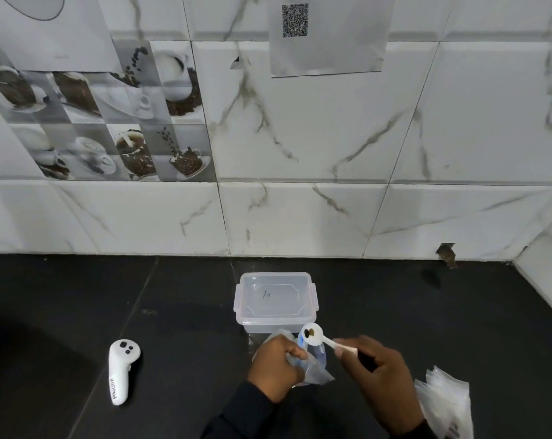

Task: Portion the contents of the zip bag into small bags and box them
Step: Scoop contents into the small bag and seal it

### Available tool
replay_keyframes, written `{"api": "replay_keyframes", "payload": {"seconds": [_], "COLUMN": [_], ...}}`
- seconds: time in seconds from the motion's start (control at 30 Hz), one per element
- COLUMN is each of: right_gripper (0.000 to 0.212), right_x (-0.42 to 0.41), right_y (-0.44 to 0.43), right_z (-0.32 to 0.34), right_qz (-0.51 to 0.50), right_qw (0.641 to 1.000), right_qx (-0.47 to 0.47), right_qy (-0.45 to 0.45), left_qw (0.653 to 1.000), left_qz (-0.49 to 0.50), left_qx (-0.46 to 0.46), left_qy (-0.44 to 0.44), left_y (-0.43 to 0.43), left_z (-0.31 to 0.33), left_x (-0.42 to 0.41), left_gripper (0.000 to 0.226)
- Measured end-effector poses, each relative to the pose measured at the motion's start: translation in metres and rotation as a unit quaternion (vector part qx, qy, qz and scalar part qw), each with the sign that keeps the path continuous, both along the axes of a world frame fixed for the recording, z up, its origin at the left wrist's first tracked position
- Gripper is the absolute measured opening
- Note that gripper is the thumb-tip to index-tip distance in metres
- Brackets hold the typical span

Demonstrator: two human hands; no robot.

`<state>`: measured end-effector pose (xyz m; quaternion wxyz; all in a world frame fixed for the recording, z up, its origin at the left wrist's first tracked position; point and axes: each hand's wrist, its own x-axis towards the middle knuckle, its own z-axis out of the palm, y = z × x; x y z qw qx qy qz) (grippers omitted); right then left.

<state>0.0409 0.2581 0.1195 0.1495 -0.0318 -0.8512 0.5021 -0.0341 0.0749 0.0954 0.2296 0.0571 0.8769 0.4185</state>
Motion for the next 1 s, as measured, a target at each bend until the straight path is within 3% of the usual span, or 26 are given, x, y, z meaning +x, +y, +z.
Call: {"api": "replay_keyframes", "payload": {"seconds": [0.07, 0.13, 0.33, 0.4, 0.5, 0.63, 0.83, 1.0], "right_gripper": [0.009, 0.016, 0.025, 0.024, 0.019, 0.018, 0.027, 0.015], "right_x": [0.006, 0.012, 0.02, 0.018, 0.019, 0.004, -0.022, -0.05], "right_y": [-0.007, -0.011, -0.013, -0.012, -0.014, 0.001, 0.021, 0.014], "right_z": [-0.011, -0.028, -0.047, -0.049, -0.034, -0.02, -0.038, -0.042], "right_qz": [0.033, 0.085, 0.065, 0.057, -0.029, -0.128, -0.097, -0.014], "right_qw": [0.986, 0.959, 0.939, 0.949, 0.992, 0.982, 0.96, 0.918], "right_qx": [0.139, 0.248, 0.305, 0.274, 0.08, -0.14, -0.13, -0.085], "right_qy": [0.084, 0.11, 0.147, 0.144, 0.093, -0.019, -0.227, -0.387], "left_qw": [1.0, 0.999, 0.996, 0.995, 0.996, 0.999, 0.997, 0.978], "left_qz": [0.008, 0.005, 0.012, 0.006, 0.008, 0.012, -0.05, -0.143], "left_qx": [-0.023, -0.043, -0.061, -0.063, -0.056, -0.027, 0.033, 0.145], "left_qy": [0.018, 0.031, 0.06, 0.073, 0.071, 0.042, 0.044, 0.055], "left_y": [0.005, 0.01, 0.018, 0.02, 0.018, 0.012, 0.004, 0.002], "left_z": [0.002, -0.001, -0.011, -0.014, -0.011, -0.008, -0.002, 0.005], "left_x": [-0.002, -0.004, -0.006, -0.008, -0.006, -0.005, 0.0, 0.008], "left_gripper": [0.019, 0.024, 0.032, 0.031, 0.027, 0.028, 0.025, 0.025]}}
